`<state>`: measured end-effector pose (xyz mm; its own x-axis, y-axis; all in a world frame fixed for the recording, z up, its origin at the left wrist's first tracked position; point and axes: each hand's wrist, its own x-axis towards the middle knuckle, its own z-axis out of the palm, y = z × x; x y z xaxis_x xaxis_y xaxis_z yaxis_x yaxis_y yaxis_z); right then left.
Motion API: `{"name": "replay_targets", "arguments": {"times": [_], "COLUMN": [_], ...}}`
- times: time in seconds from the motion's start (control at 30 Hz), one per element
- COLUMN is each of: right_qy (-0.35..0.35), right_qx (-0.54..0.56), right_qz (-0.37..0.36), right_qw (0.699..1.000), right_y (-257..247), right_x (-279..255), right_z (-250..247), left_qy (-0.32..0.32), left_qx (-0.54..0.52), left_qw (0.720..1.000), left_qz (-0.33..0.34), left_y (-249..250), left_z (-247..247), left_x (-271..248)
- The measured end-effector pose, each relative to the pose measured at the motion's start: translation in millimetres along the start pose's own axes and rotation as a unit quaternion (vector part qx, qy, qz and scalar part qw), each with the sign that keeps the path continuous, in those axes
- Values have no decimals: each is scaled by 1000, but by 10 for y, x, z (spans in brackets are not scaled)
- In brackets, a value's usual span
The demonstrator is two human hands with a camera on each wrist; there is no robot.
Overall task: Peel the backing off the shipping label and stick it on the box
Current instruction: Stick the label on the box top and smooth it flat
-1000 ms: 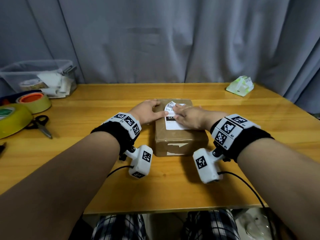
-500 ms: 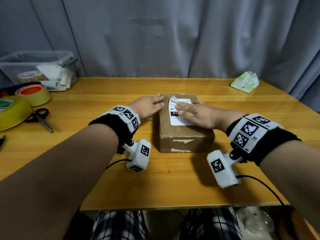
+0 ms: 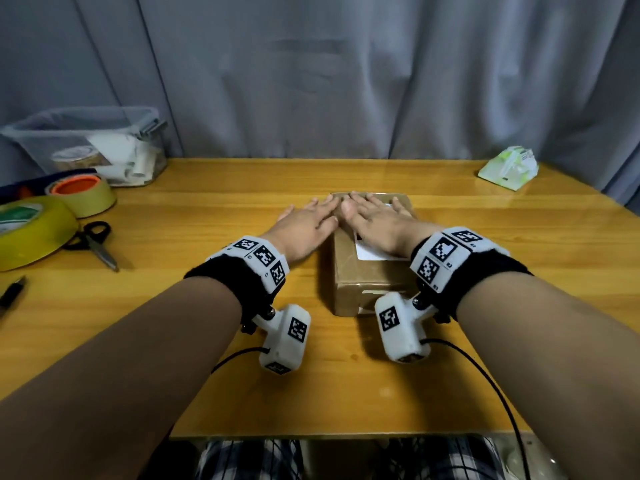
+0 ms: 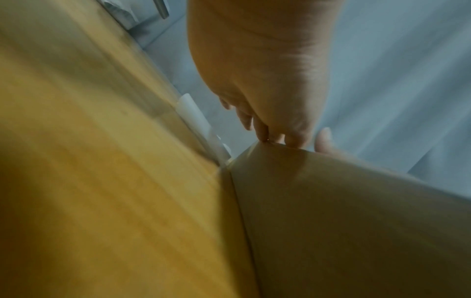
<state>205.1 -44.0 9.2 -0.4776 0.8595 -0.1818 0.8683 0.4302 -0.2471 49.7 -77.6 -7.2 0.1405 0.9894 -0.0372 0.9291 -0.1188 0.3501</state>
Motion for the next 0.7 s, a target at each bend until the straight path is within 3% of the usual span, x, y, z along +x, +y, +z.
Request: {"name": "replay_targets", "arguments": {"times": [0.1, 0.13, 0.2, 0.3, 0.53, 0.7], "right_qy": [68, 89, 86, 37, 56, 95], "right_qx": [221, 251, 212, 133, 41, -72], "right_qz": [-7, -3, 23, 78, 105, 158], "right_qw": [973, 964, 973, 987, 992, 980], "right_y": [117, 180, 288, 428, 460, 378], "right_x": [-41, -55, -80, -88, -230, -292], "right_z": [-80, -102, -130, -53, 12, 10], "left_qy": [17, 31, 25, -77, -95, -64], "left_qx": [92, 114, 112, 118, 206, 231], "left_qw": [995, 993, 993, 987, 973, 964], "left_qz": [-19, -12, 37, 75, -29, -116], "left_y": [126, 203, 390, 611, 467, 502], "left_z": [-114, -151, -161, -15, -102, -56], "left_x": [34, 42, 52, 33, 171, 124]}}
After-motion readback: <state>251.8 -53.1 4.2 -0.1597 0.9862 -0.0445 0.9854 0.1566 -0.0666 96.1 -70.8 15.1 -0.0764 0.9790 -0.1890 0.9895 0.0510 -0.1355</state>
